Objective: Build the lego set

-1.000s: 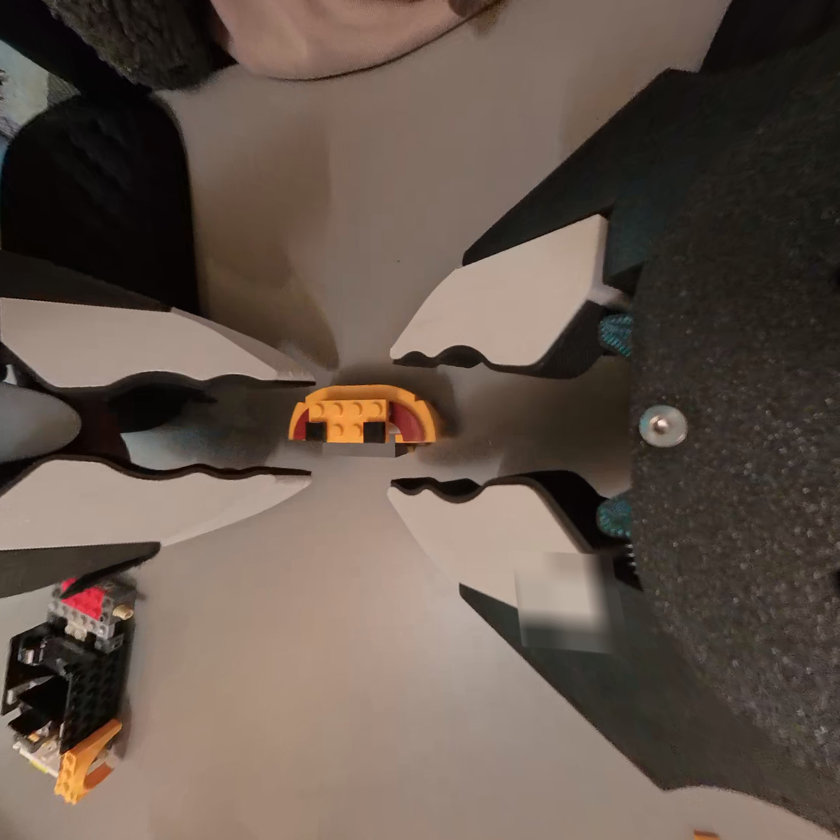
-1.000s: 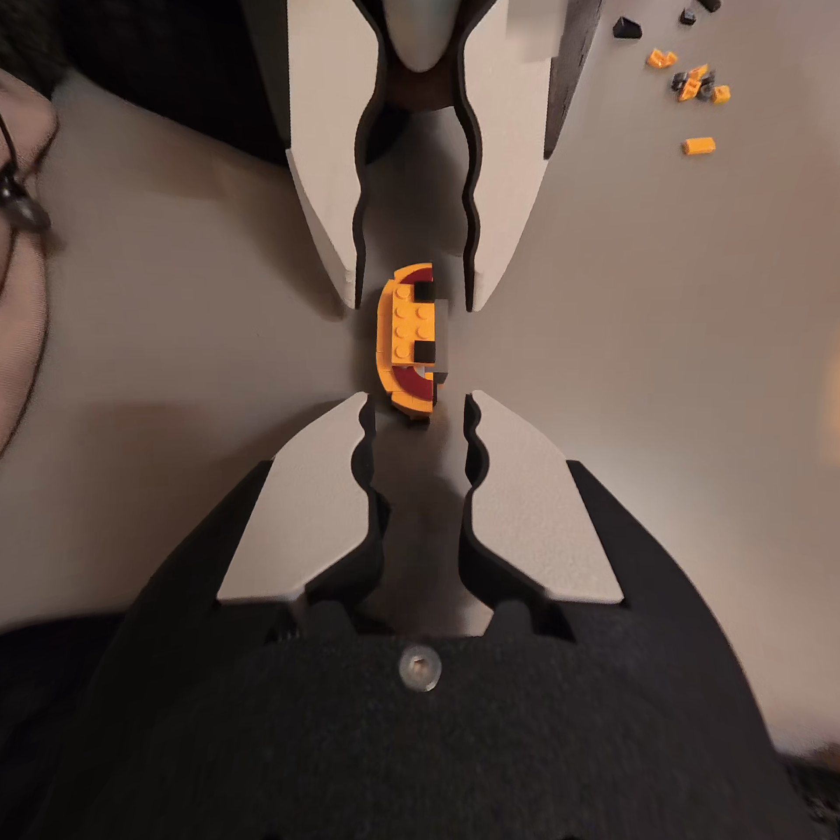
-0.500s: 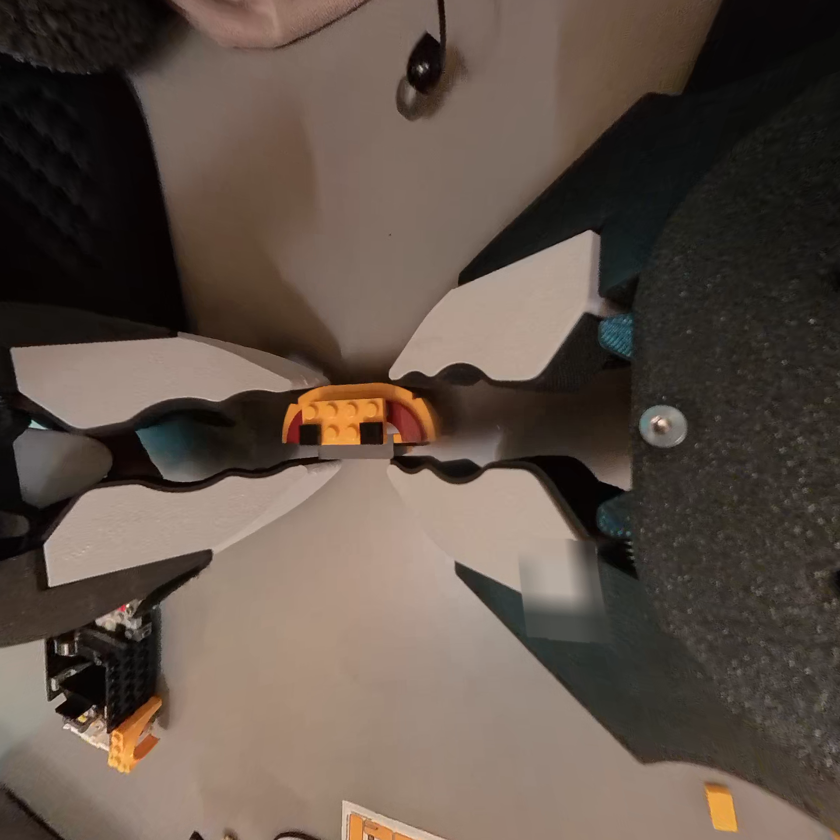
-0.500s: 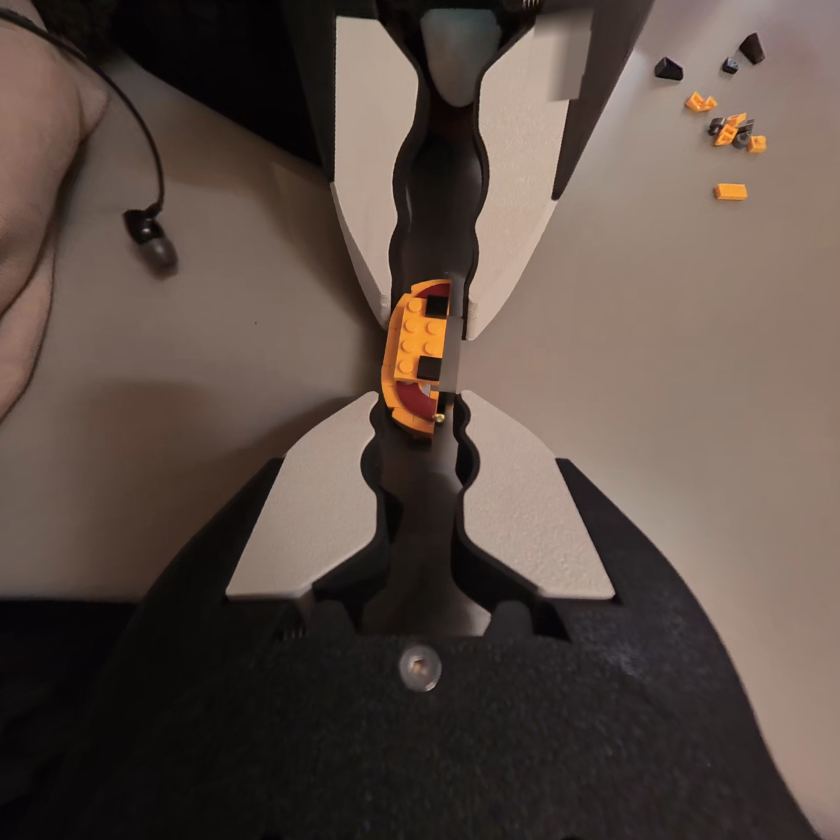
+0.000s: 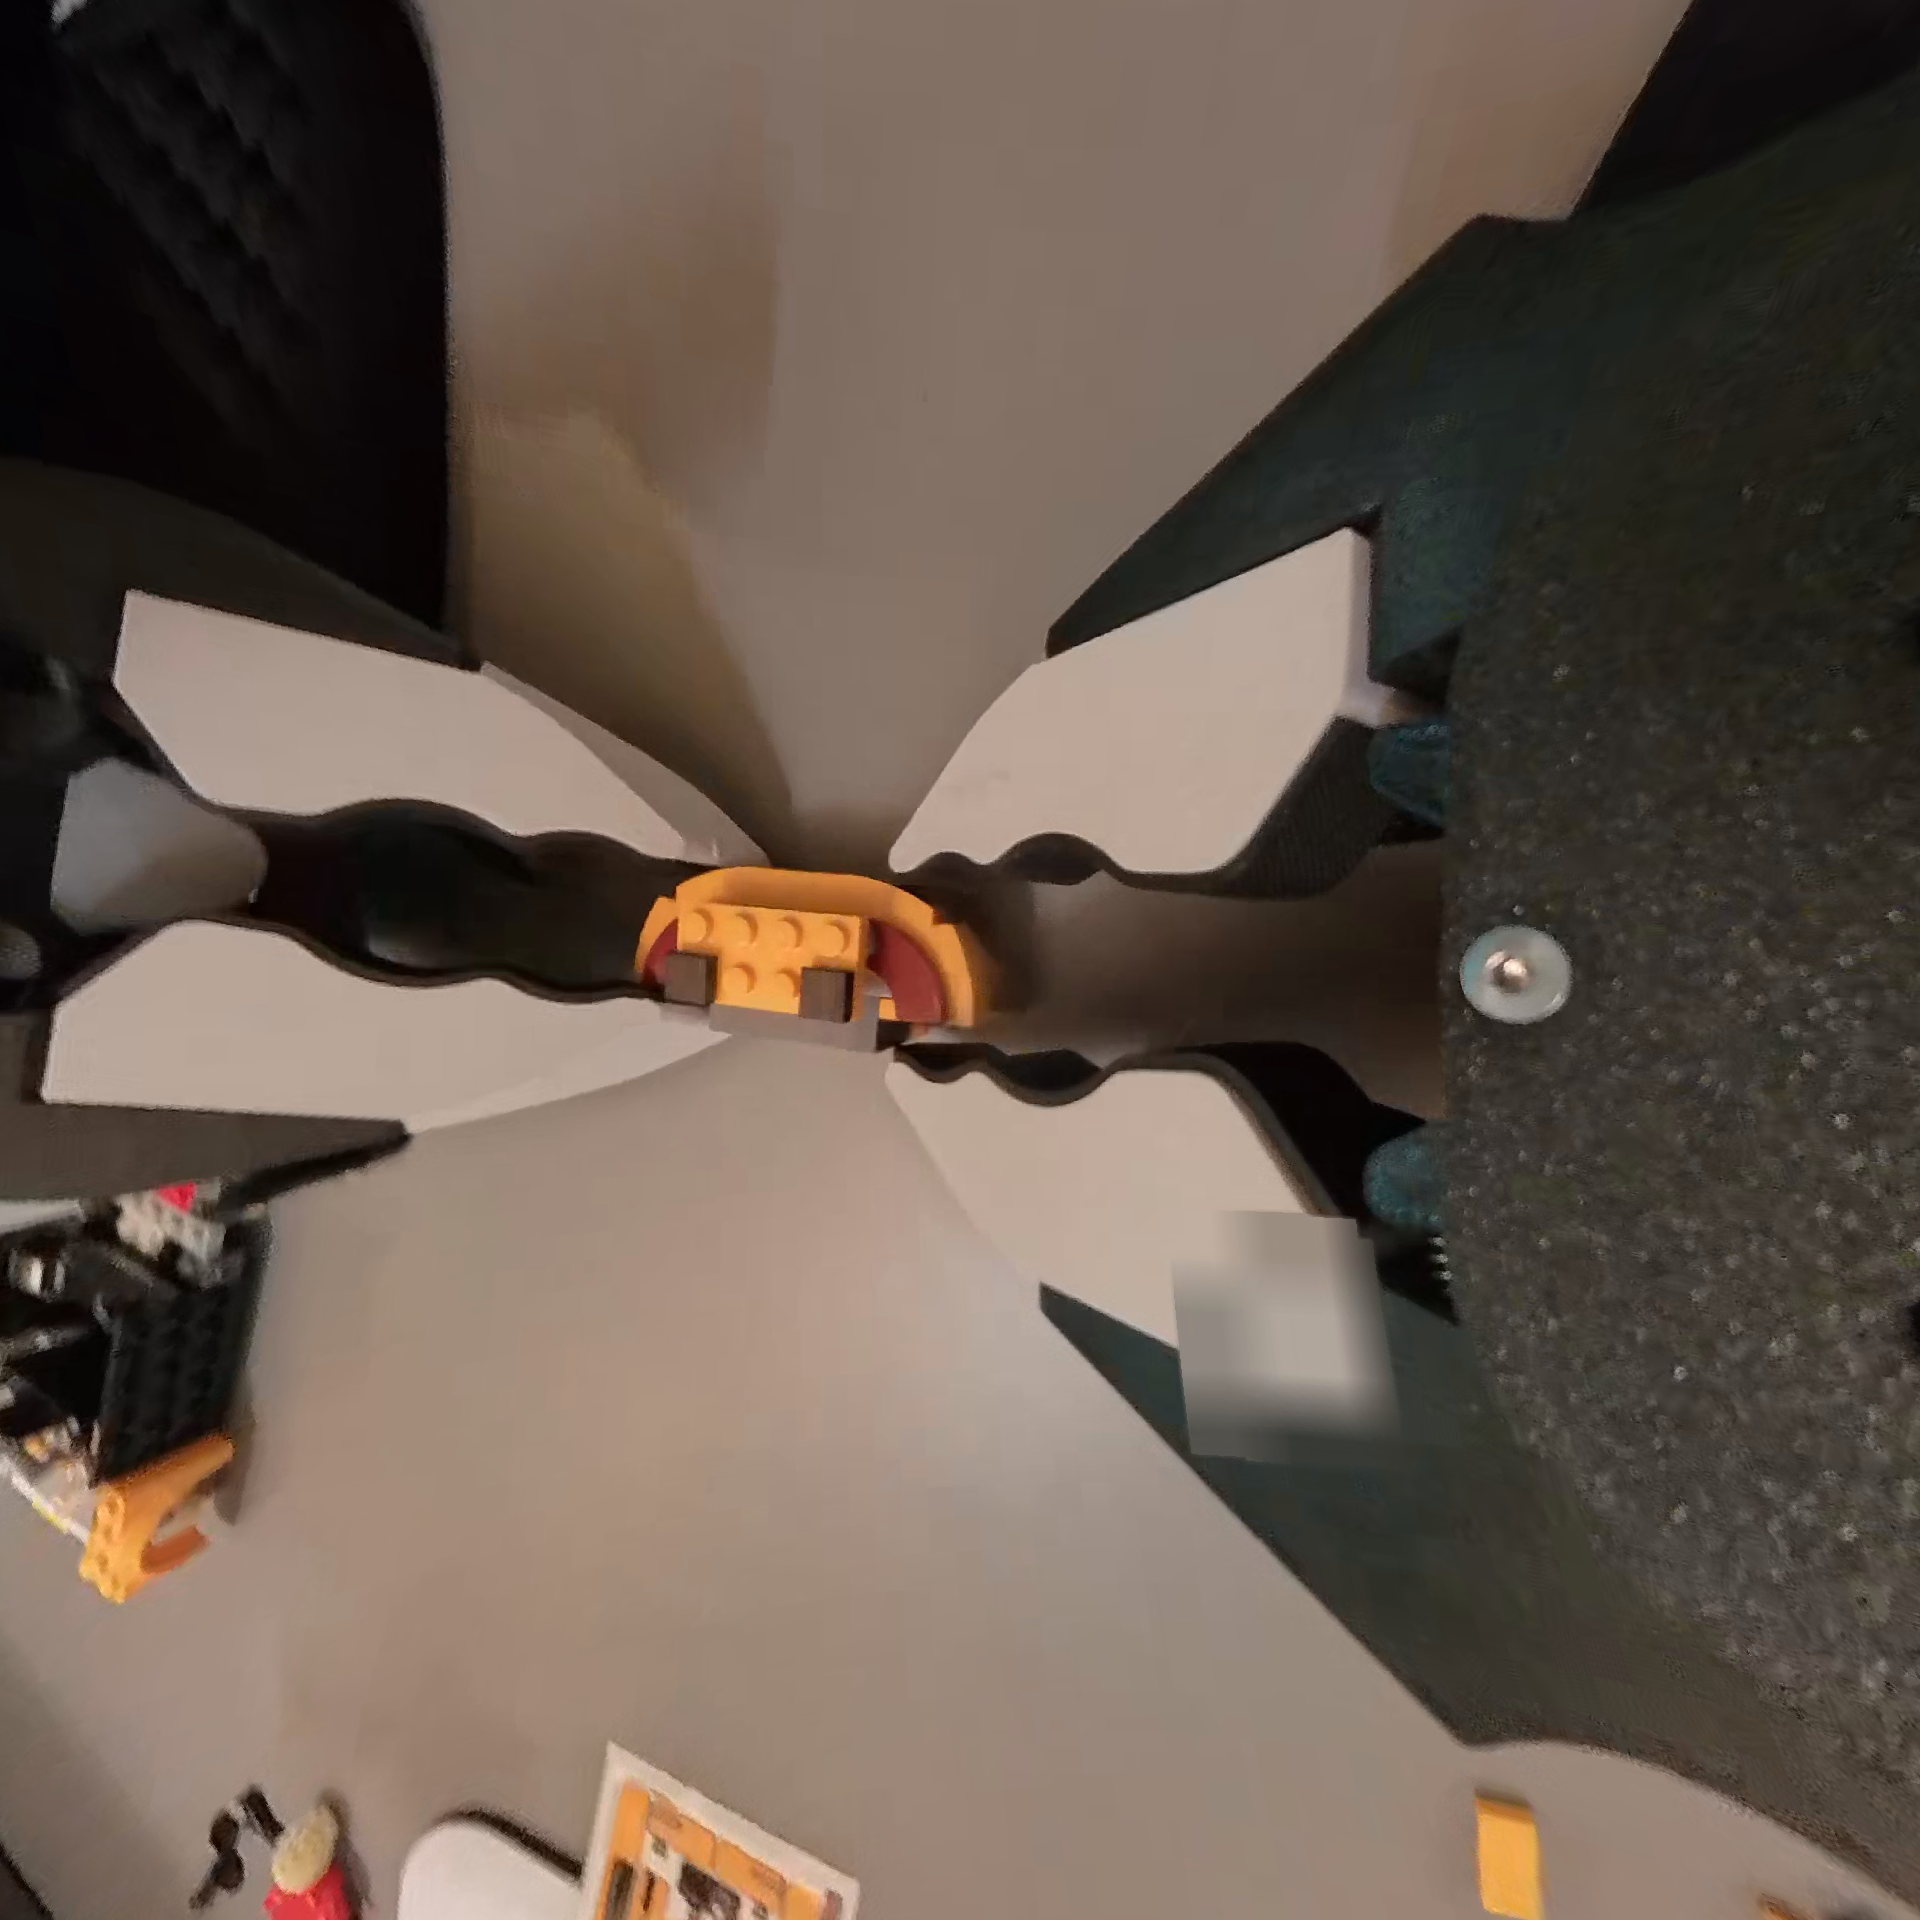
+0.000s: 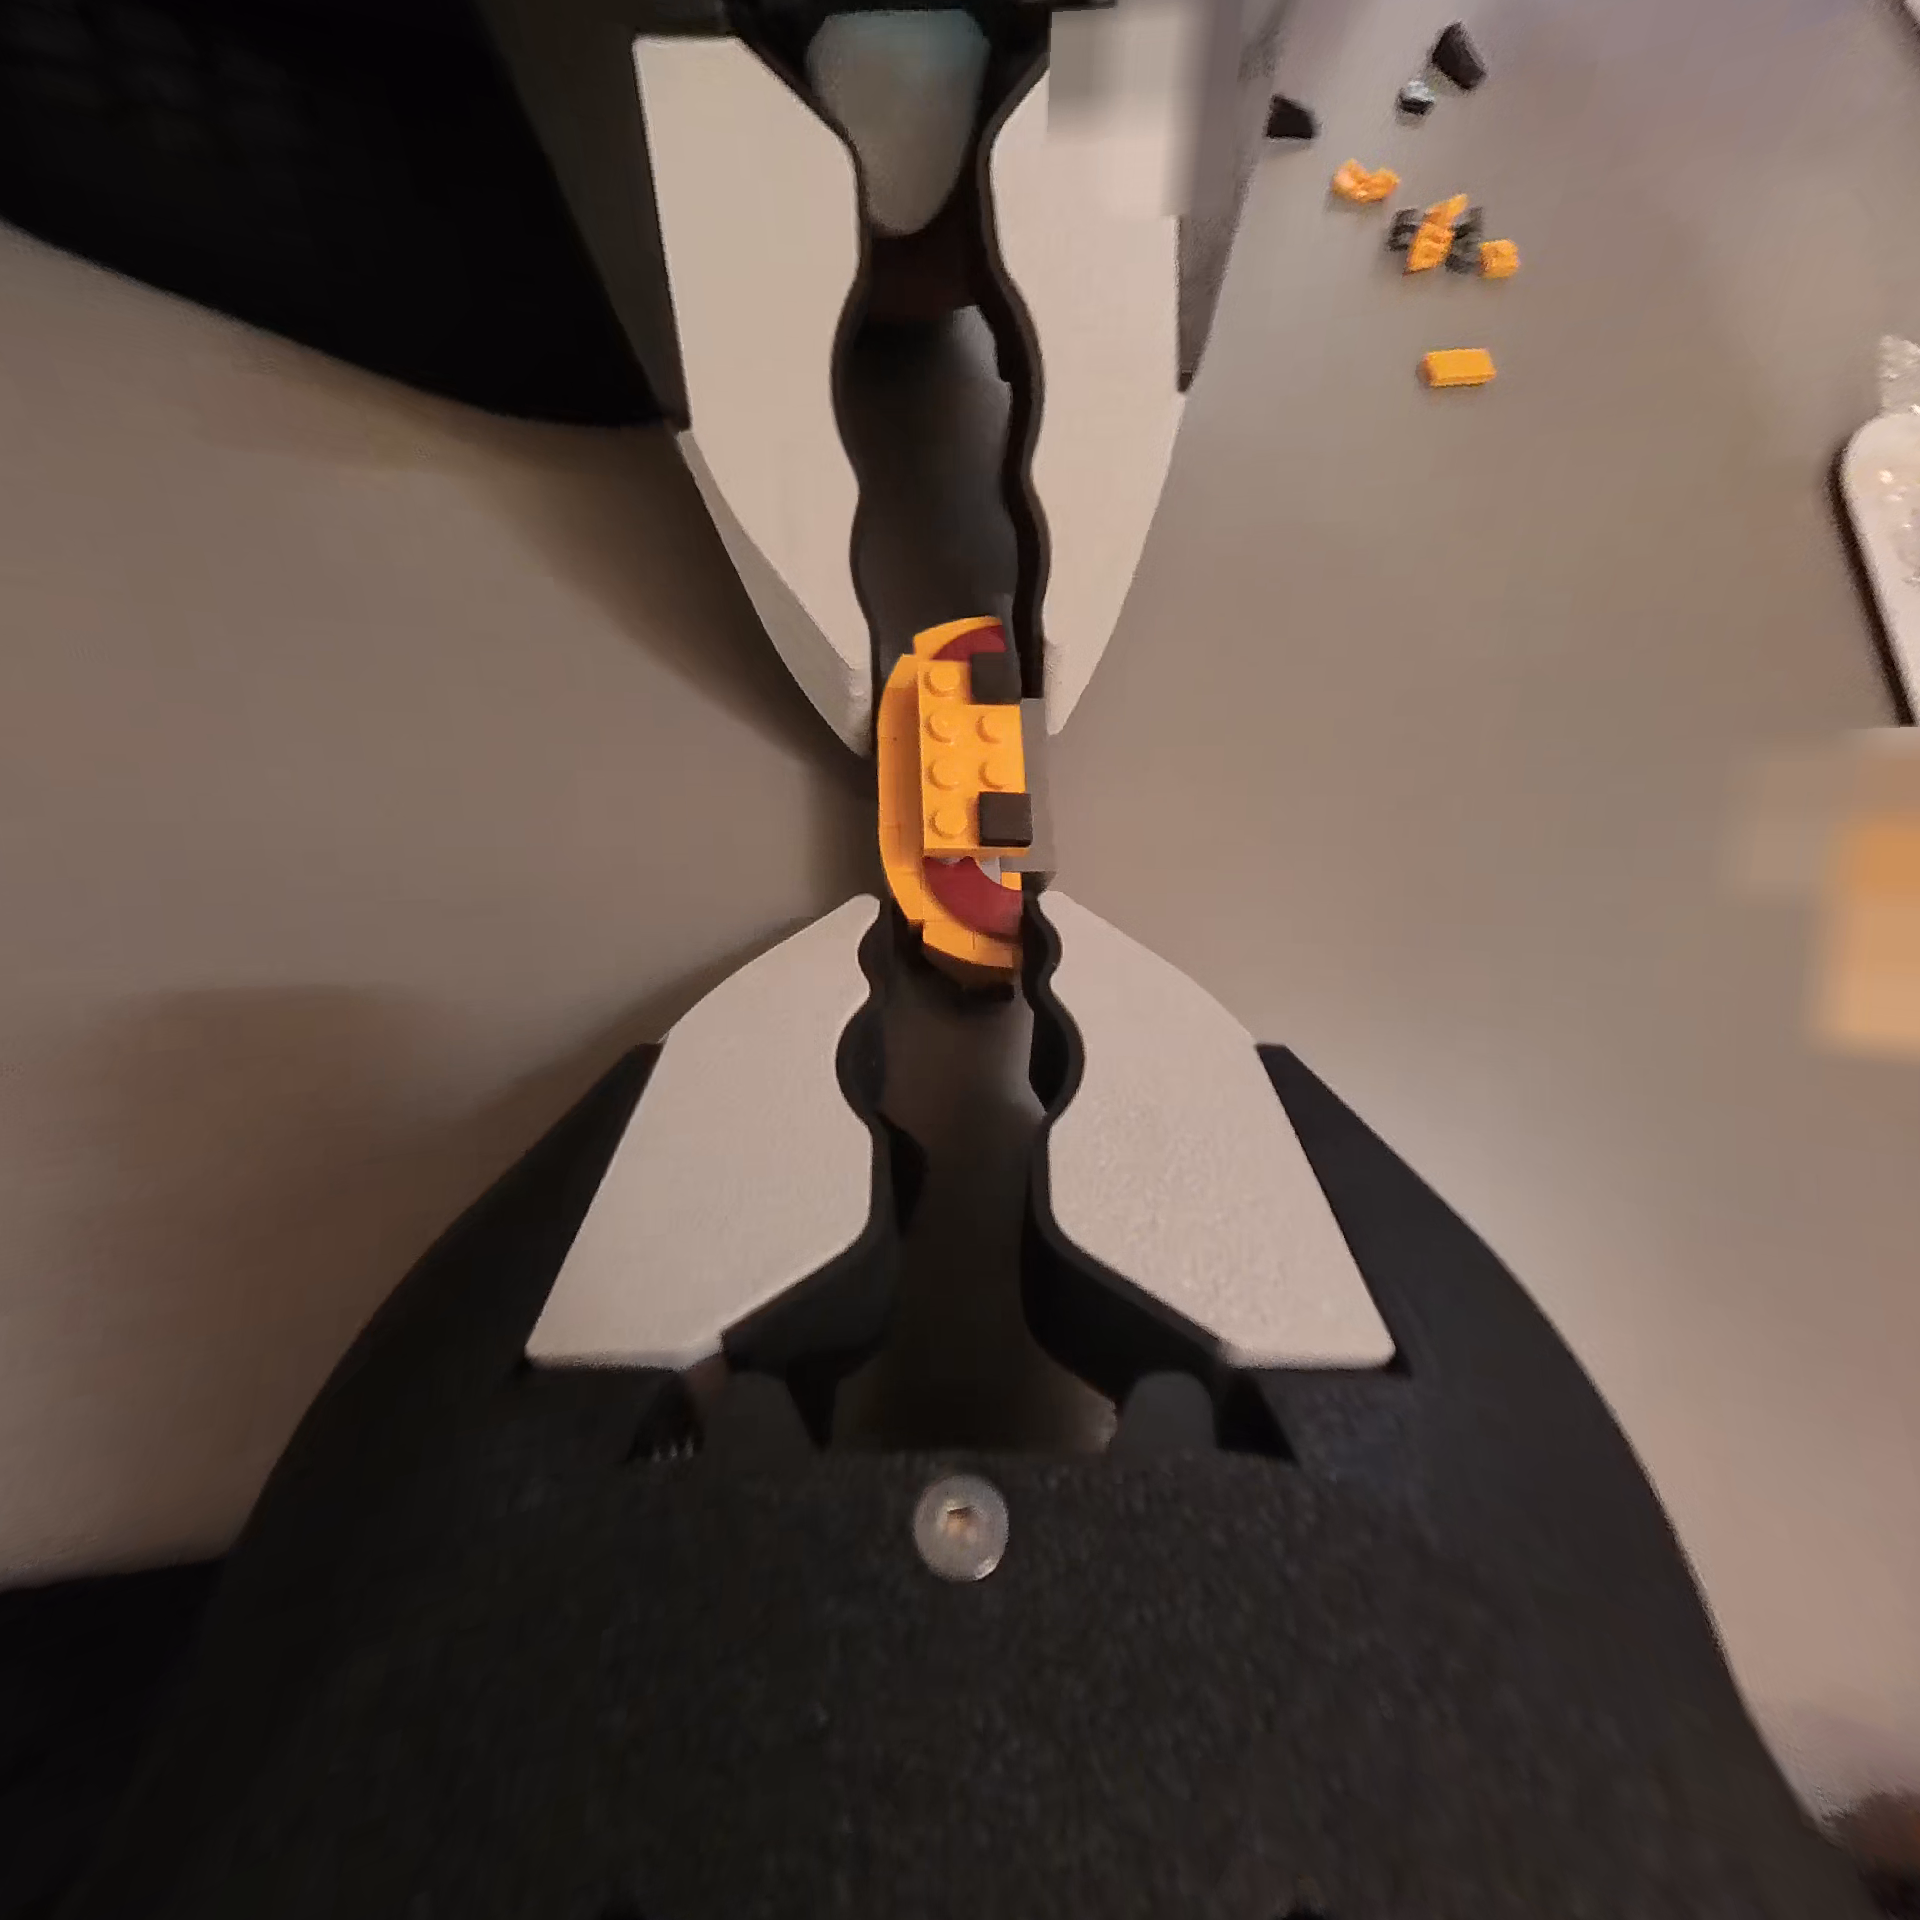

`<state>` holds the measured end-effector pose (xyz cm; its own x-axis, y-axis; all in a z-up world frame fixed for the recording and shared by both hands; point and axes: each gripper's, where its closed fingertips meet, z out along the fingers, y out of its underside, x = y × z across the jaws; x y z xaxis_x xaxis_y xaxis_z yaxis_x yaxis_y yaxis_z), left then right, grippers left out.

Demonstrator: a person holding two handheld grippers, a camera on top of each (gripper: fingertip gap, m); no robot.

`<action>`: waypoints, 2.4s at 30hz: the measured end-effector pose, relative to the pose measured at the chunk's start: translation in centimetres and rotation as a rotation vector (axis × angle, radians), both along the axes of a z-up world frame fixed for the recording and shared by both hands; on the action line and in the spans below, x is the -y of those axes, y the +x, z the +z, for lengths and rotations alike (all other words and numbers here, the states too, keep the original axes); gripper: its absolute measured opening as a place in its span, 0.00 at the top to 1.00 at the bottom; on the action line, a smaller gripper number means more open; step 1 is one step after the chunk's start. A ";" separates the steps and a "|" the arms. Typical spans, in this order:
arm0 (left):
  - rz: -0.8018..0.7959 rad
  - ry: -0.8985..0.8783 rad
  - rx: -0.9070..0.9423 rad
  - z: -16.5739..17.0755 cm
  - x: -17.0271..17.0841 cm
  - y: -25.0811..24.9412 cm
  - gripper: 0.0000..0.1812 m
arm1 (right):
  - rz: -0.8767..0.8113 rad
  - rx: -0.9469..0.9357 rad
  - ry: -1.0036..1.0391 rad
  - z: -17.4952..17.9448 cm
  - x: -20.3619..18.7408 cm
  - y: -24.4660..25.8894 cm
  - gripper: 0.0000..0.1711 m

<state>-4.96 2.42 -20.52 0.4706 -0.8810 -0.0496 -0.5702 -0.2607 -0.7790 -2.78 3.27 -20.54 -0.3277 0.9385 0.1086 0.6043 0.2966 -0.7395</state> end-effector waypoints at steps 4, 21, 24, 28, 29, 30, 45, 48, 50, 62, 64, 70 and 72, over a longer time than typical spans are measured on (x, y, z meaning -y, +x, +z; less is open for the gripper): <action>0.074 0.017 -0.039 -0.4 -1.2 -1.1 0.84 | -0.052 -0.026 0.015 0.1 -0.9 -0.6 0.87; 0.139 0.088 0.144 2.7 -2.1 -2.0 0.82 | -0.093 -0.210 -0.160 3.0 -1.8 -0.8 0.79; 0.148 0.108 0.198 3.6 -2.1 -2.0 0.83 | -0.115 -0.293 -0.191 4.3 -2.2 -0.9 0.78; 0.224 0.174 0.216 4.7 -3.0 -3.2 0.86 | -0.216 -0.416 -0.167 5.9 -4.1 -1.0 0.78; 0.250 0.199 0.225 5.2 -3.2 -3.6 0.87 | -0.253 -0.444 -0.142 6.3 -4.8 -1.0 0.78; 0.277 0.221 0.238 5.6 -3.5 -4.2 0.90 | -0.291 -0.471 -0.119 6.6 -5.6 -0.9 0.79; 0.605 0.496 0.460 11.4 -5.3 -11.3 1.00 | -0.787 -0.772 0.061 14.6 -13.5 -1.7 1.00; 0.609 0.505 0.448 11.3 -5.2 -11.3 1.00 | -0.879 -0.846 -0.049 16.7 -15.5 -3.6 1.00; 0.616 0.510 0.446 11.3 -5.2 -11.4 1.00 | -0.888 -0.887 -0.045 16.9 -16.4 -4.4 1.00; 0.821 0.735 0.407 19.4 -11.8 -14.7 1.00 | -0.806 -0.882 0.073 15.6 -16.0 -4.2 1.00; 0.872 0.773 0.416 21.6 -14.6 -15.6 1.00 | -0.800 -0.881 0.066 15.6 -15.8 -4.2 1.00; 0.998 0.831 0.482 26.6 -20.6 -17.2 1.00 | -0.760 -0.896 0.076 16.7 -15.1 -3.7 1.00; 1.030 0.862 0.490 27.4 -21.9 -17.6 1.00 | -0.754 -0.900 0.097 17.0 -15.1 -3.6 1.00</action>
